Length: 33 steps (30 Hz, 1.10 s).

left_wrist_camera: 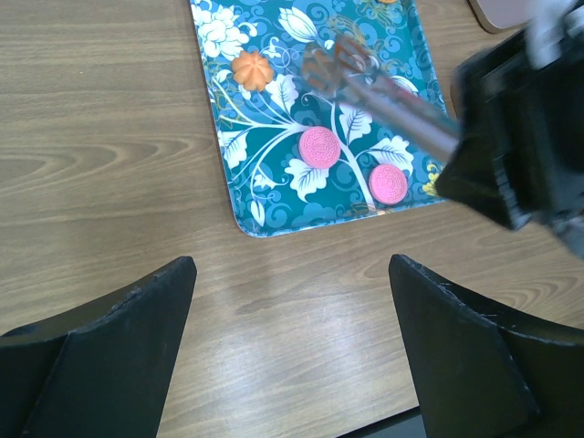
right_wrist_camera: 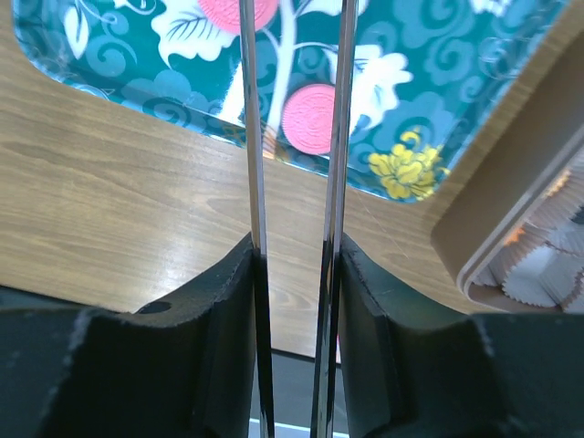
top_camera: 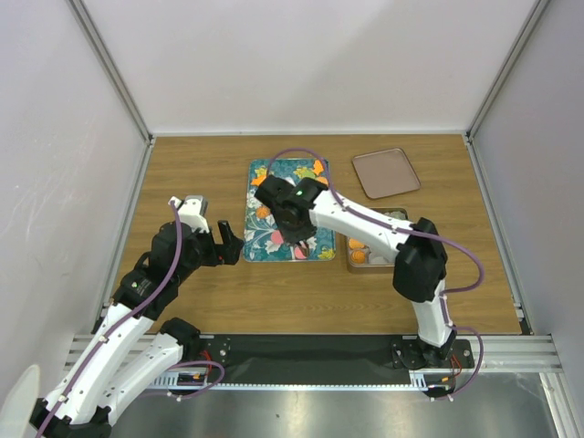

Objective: Pack the cookies

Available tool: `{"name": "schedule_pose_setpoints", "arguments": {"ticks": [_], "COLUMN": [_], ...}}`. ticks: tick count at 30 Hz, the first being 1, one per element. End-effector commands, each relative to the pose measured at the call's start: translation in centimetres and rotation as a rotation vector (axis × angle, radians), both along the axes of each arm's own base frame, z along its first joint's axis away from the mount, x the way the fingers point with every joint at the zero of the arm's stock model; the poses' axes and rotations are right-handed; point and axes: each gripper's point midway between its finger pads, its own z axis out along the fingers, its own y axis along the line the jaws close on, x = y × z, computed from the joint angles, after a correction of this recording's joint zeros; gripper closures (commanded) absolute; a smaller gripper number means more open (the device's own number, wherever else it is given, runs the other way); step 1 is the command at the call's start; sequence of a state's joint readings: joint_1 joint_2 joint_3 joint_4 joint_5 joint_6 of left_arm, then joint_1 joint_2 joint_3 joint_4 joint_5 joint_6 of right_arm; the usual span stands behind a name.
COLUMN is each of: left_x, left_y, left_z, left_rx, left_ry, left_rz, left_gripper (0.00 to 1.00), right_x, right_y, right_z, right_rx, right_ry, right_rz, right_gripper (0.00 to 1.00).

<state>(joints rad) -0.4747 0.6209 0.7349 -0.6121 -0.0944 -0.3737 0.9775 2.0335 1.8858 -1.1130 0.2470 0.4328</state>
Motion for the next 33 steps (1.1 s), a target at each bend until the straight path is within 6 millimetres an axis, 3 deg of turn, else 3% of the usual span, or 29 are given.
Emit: {"name": "schedule_pose_setpoints", "arguments": {"ticks": [1,8,13,15,16,18,21,22,23,25,26,28,33], "left_x": [0.3,0.3,0.3,0.3,0.3,0.3,0.3,0.3,0.3,0.3,0.3,0.2,0.3], "left_y": [-0.2,-0.2,-0.3,-0.3,-0.3,-0.4,-0.5,-0.5,-0.5,-0.5,-0.6,-0.6,-0.7], "left_z": [1.4,1.5,1.5,1.5,1.4,1.4,1.4,1.5,1.5,1.5,1.5,1.4,1.4], "left_rx": [-0.016,-0.017,-0.018,-0.018,-0.017,-0.018,-0.019,-0.021,-0.021,-0.022,-0.022,-0.022,-0.022], "left_ry": [-0.046,-0.047,-0.046,-0.046,-0.044,-0.044,-0.042,-0.045,-0.045,-0.044,-0.044,-0.041,-0.042], "left_rz": [-0.005,-0.005,-0.007,-0.011,-0.011,-0.015,-0.02,-0.02,-0.02,-0.022,-0.022,-0.026,-0.028], "left_gripper": [0.07,0.07,0.06,0.06,0.07,0.06,0.07,0.06,0.07,0.06,0.07,0.07,0.07], "right_x": [0.9,0.7,-0.7,-1.3,-2.0,-2.9,-4.4,-5.1,-5.9,-6.9,-7.8,-9.0,-12.1], "right_y": [0.0,-1.3,-2.7,-3.6,-4.4,-5.7,-8.1,-8.9,-10.2,-11.8,-13.1,-14.7,-18.9], "right_z": [4.4,6.0,6.1,7.2,6.5,8.0,7.6,8.7,7.6,8.3,7.2,7.5,5.9], "right_rx": [0.127,0.168,0.183,0.213,0.195,0.231,0.217,0.254,0.224,0.258,0.227,0.25,0.224], "right_ry": [-0.085,-0.1,-0.089,-0.103,-0.087,-0.108,-0.102,-0.115,-0.097,-0.112,-0.094,-0.1,-0.063], "right_rz": [-0.036,-0.065,-0.08,-0.102,-0.107,-0.135,-0.175,-0.2,-0.215,-0.264,-0.28,-0.31,-0.405], "right_gripper": [0.64,0.64,0.64,0.63,0.64,0.63,0.63,0.63,0.63,0.62,0.62,0.62,0.62]}}
